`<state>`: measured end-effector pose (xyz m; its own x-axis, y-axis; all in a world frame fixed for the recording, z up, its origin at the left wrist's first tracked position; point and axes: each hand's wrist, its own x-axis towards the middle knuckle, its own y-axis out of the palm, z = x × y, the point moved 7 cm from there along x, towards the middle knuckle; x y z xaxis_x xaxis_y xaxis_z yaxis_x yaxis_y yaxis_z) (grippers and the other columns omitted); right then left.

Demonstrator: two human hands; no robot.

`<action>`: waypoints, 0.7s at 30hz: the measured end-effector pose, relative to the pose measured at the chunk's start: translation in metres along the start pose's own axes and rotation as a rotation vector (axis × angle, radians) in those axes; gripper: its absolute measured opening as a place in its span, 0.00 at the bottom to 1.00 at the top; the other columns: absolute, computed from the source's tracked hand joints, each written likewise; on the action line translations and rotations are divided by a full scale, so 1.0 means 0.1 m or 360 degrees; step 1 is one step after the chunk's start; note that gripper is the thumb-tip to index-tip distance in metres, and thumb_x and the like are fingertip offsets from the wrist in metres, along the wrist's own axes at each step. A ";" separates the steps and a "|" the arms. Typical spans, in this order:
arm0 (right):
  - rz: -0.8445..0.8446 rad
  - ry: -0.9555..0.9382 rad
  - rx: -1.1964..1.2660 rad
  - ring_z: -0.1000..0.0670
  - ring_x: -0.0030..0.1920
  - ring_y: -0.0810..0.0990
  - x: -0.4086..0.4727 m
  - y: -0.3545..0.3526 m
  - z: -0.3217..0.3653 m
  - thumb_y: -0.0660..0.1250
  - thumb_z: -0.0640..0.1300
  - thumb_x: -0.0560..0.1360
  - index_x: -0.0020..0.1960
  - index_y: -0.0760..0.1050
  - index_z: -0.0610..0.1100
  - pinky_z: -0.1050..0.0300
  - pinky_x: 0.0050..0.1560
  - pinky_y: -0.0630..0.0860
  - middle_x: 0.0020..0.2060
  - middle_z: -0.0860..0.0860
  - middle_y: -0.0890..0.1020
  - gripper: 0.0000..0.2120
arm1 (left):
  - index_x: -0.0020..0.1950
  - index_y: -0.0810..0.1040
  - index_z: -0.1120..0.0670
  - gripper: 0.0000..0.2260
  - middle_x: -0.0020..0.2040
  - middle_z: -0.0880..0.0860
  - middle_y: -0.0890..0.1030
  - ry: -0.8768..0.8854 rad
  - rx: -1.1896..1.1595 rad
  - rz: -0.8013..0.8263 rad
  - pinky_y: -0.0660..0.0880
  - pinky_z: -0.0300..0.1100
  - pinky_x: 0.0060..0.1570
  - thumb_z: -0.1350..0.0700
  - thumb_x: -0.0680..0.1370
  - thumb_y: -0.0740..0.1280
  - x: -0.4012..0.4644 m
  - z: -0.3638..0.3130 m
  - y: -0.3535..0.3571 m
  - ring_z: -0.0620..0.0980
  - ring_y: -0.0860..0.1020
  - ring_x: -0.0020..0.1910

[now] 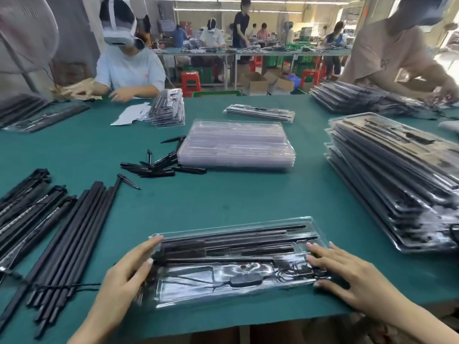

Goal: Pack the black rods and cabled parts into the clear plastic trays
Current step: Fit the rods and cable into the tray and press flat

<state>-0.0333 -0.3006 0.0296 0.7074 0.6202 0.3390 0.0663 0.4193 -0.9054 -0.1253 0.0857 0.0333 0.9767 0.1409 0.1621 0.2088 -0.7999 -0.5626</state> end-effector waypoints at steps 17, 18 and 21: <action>0.0173 0.0181 0.0088 0.58 0.65 0.74 0.00 0.09 -0.12 0.58 0.70 0.71 0.62 0.75 0.61 0.63 0.70 0.62 0.66 0.67 0.72 0.24 | 0.47 0.75 0.38 0.13 0.46 0.42 0.75 0.0029 0.0717 0.0387 0.74 0.40 0.47 0.58 0.80 0.63 -0.32 0.34 -0.49 0.41 0.77 0.44; 0.0175 0.0188 0.0092 0.58 0.65 0.74 -0.01 0.10 -0.13 0.58 0.70 0.71 0.62 0.75 0.61 0.65 0.69 0.61 0.66 0.67 0.72 0.24 | 0.47 0.74 0.38 0.11 0.46 0.42 0.75 0.0021 0.0734 0.0390 0.74 0.39 0.46 0.56 0.80 0.63 -0.33 0.33 -0.51 0.40 0.77 0.44; 0.0191 0.0211 0.0106 0.58 0.65 0.73 -0.02 0.10 -0.14 0.58 0.71 0.70 0.61 0.75 0.62 0.68 0.68 0.61 0.66 0.68 0.71 0.24 | 0.45 0.71 0.38 0.05 0.46 0.39 0.74 -0.0015 0.0850 0.0061 0.73 0.40 0.40 0.47 0.80 0.59 -0.32 0.18 -0.65 0.40 0.77 0.39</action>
<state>-0.0240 -0.3065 0.0161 0.7942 0.5775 0.1889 -0.0677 0.3931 -0.9170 -0.1693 0.1438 0.0502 0.9840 0.1247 0.1272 0.1670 -0.3967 -0.9027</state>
